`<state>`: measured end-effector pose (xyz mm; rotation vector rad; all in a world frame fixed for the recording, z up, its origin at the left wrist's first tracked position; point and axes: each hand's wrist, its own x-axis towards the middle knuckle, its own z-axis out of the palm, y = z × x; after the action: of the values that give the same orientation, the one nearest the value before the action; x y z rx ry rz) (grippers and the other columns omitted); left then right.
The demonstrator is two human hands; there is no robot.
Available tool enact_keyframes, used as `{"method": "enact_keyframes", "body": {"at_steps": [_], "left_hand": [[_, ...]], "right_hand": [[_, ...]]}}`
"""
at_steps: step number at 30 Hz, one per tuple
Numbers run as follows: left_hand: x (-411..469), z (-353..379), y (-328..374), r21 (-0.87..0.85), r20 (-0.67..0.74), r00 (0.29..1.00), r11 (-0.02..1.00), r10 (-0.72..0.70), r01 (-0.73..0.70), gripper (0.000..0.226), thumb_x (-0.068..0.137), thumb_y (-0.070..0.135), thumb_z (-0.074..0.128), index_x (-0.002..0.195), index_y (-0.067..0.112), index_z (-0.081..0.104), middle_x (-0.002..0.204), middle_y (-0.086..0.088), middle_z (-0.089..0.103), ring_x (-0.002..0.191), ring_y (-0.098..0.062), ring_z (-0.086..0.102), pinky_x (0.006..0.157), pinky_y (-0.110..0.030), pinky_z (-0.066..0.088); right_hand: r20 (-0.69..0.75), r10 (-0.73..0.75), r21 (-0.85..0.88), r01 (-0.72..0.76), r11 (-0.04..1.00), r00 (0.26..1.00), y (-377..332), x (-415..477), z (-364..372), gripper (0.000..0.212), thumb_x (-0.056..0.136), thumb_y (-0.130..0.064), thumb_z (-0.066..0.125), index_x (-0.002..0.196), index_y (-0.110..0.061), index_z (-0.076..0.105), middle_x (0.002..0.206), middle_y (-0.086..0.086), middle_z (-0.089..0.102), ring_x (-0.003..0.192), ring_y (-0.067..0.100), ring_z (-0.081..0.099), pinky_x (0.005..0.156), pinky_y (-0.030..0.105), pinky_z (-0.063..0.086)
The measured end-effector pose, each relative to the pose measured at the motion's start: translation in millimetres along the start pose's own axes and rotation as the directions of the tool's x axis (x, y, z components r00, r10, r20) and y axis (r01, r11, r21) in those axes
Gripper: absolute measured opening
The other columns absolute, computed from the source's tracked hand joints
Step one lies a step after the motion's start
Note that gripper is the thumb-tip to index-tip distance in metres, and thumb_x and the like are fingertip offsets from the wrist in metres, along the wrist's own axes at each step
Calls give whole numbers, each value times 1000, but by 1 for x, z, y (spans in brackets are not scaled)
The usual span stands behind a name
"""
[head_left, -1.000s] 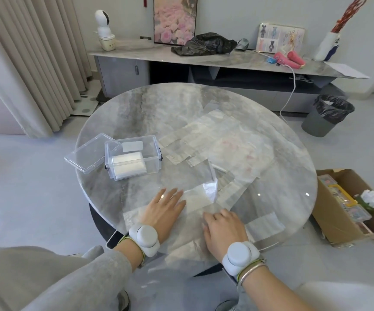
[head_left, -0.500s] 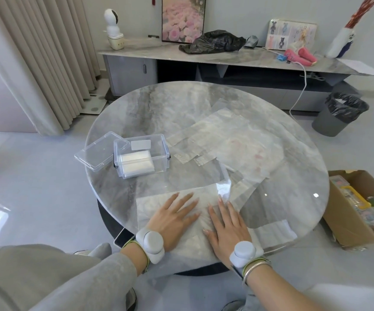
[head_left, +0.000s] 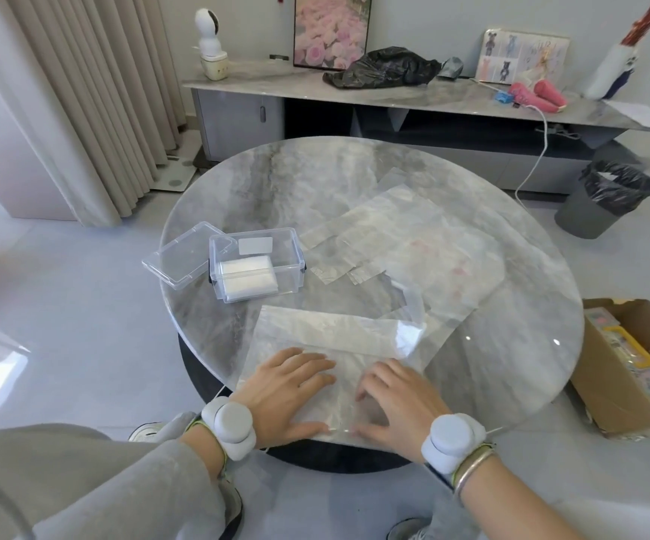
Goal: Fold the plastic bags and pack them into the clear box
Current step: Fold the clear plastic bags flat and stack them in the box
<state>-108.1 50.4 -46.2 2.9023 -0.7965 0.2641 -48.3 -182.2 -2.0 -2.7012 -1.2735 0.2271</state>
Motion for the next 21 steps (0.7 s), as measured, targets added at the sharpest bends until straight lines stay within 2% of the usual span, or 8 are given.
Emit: {"method": "enact_keyframes", "body": {"at_steps": [3, 5, 7, 10, 12, 14, 18, 21], "left_hand": [[-16, 0, -8, 19, 101, 994, 999, 46, -48, 77, 83, 80, 41, 132, 21, 51, 148, 2, 44, 136, -18, 41, 113, -39, 33], [-26, 4, -13, 37, 103, 993, 997, 64, -68, 69, 83, 69, 51, 133, 21, 48, 151, 2, 40, 136, -16, 40, 112, -37, 36], [-35, 6, -16, 11, 66, 997, 999, 40, -41, 67, 82, 51, 64, 137, 19, 45, 148, 4, 45, 133, -13, 45, 107, -34, 43], [-42, 0, -22, -113, 59, 998, 993, -33, 40, 72, 81, 35, 65, 146, 23, 36, 143, 7, 50, 127, -11, 51, 107, -23, 39], [-43, -7, -25, -197, 107, 993, 978, -56, 76, 69, 84, 31, 53, 149, 26, 31, 146, 10, 48, 129, -9, 48, 107, -20, 36], [-42, -12, -28, -239, 134, 985, 961, -107, 137, 66, 82, 28, 43, 147, 31, 32, 142, 14, 51, 123, -9, 52, 102, -25, 45], [-40, -8, -37, -304, 74, 955, 906, -287, 296, 47, 82, 34, 37, 126, 41, 53, 121, 21, 62, 108, -5, 60, 87, -31, 53], [-39, -8, -45, -412, 27, 885, 802, -464, 433, 37, 80, 47, 43, 107, 40, 67, 103, 24, 66, 99, 1, 59, 86, -30, 52]], "right_hand": [[114, -65, -24, 68, 997, 991, -5, -12, 7, 75, 63, -80, 53, 114, -25, 53, 128, -7, 42, 118, 14, 39, 90, 25, 36], [119, -37, -19, 39, 999, 992, -4, -17, 18, 83, 68, -69, 65, 134, -24, 42, 147, -4, 28, 136, 18, 25, 106, 28, 29], [88, 6, -14, -5, 1000, 996, 0, -21, 26, 89, 76, -54, 69, 148, -24, 27, 156, -2, 18, 145, 19, 17, 114, 29, 19], [40, -19, -79, 22, 997, 999, 5, -20, 27, 87, 78, -54, 69, 149, -23, 29, 156, -3, 25, 144, 15, 24, 113, 25, 16], [128, -7, -31, 11, 999, 992, 8, -19, 22, 77, 87, -52, 58, 150, -26, 24, 159, -7, 14, 147, 10, 10, 117, 24, 9], [175, 4, 34, -10, 999, 984, 11, -18, 16, 64, 93, -46, 51, 149, -28, 26, 159, -10, 13, 146, 5, 6, 119, 24, 9], [120, 99, 131, -115, 985, 988, 16, -17, 5, 38, 95, -35, 48, 132, -33, 50, 148, -21, 36, 138, 0, 30, 109, 18, 28], [54, 234, 169, -240, 956, 971, 22, -11, -2, 23, 95, -44, 48, 112, -35, 60, 120, -23, 58, 113, 1, 53, 90, 21, 43]]}}
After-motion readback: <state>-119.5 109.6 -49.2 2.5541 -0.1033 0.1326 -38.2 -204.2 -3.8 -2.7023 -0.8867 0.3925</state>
